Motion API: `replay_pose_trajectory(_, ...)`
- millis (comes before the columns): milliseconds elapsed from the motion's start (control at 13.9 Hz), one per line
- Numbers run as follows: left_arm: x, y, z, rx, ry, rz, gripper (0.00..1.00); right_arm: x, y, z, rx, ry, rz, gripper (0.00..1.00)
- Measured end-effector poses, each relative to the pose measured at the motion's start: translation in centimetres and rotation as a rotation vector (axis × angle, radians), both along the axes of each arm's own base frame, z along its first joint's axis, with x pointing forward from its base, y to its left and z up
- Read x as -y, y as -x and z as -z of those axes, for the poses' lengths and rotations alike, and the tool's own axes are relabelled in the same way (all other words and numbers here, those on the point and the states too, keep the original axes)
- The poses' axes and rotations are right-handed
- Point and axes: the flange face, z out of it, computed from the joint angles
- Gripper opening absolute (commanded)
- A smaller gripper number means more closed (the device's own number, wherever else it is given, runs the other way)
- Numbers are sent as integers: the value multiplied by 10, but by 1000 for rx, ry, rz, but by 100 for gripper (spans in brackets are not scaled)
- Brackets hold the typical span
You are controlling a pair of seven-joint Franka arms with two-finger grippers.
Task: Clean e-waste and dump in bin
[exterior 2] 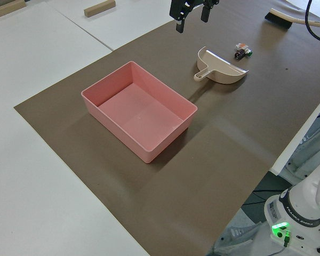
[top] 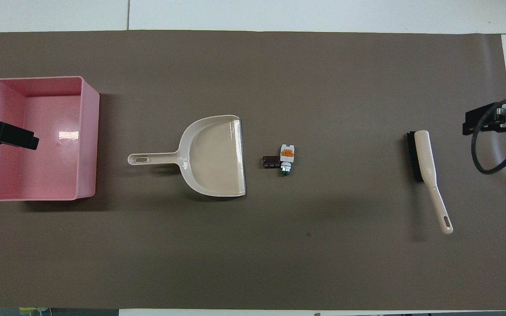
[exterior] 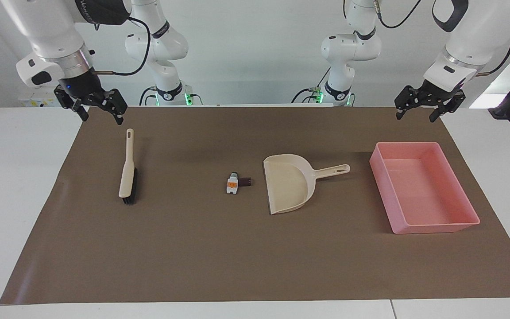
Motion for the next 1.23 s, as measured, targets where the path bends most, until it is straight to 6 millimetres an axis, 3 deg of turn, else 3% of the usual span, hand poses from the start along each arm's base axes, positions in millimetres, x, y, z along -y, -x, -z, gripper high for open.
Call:
replay_pose_trajectory(144, 11, -3, -2, 33, 4, 139, 100, 2, 8, 34, 38, 0, -7, 100)
replay_pose_trajectory(361, 39, -3, 2, 61, 6, 379, 100, 15, 45, 103, 35, -5, -29, 100)
replay_pose_trajectory(505, 63, -1, 15, 93, 4, 583, 100, 30, 70, 139, -11, -18, -56, 100)
replay_pose_trajectory(794, 114, 10, 64, 70, 9, 856, 100, 47, 89, 197, -34, -36, -123, 100)
replay_pose_trajectory(1010, 142, 15, 116, 3, 14, 991, 100, 48, 96, 235, -59, -41, -177, 100)
replay_pose_trajectory(1227, 181, 15, 174, -46, -38, 1070, 100, 67, 106, 263, -73, -51, -189, 100)
